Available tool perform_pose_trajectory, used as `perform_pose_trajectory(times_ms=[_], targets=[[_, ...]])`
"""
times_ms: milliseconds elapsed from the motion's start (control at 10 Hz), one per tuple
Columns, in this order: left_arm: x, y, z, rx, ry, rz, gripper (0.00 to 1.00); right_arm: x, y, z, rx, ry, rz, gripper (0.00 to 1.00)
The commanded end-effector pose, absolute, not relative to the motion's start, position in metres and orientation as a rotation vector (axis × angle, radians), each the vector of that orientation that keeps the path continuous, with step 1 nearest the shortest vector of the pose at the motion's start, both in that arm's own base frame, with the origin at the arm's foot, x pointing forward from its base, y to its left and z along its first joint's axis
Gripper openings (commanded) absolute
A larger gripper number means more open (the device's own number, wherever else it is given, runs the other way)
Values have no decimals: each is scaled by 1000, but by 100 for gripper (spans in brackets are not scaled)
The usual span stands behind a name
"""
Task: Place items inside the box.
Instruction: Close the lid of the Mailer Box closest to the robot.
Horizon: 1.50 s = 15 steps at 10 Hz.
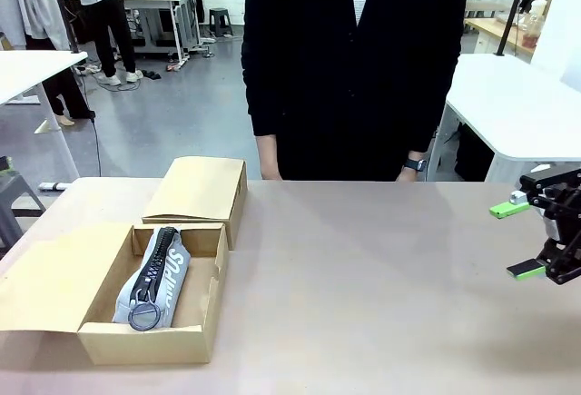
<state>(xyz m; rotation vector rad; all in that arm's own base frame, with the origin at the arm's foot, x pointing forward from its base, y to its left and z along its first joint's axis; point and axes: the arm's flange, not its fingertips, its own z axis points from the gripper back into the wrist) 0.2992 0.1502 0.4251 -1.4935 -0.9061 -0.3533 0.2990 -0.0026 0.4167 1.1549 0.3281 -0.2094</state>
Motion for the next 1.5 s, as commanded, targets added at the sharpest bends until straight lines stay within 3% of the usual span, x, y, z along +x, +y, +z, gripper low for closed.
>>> perform_pose_trajectory(times_ms=[0,200,400,500,600,700,900,1000,1100,1400], targets=[[272,142,404,-1511,-1206,-816,100,301,-1,419,1172,319,-205,100],[252,119,395,-1421,-1315,-1060,100,301,-1,419,1172,319,-205,100],[246,102,378,-1071,-1537,-1306,100,301,-1,419,1172,319,-205,100],[251,101,367,-939,-1529,-1336,100,301,-1,419,1172,319,-205,100],[263,109,364,-791,-1527,-1219,100,301,-1,419,1172,319,-205,100],[270,128,402,-1182,-1433,-1250,100,301,-1,419,1172,319,-205,100],[270,128,402,-1182,-1433,-1250,100,301,-1,419,1172,319,-205,100],[279,134,393,-1091,-1439,-1251,100,301,-1,419,1172,319,-205,100],[289,139,383,-985,-1354,-1199,100,301,-1,419,1172,319,-205,100],[306,162,353,-893,-1236,-1255,100,301,-1,419,1172,319,-205,100]])
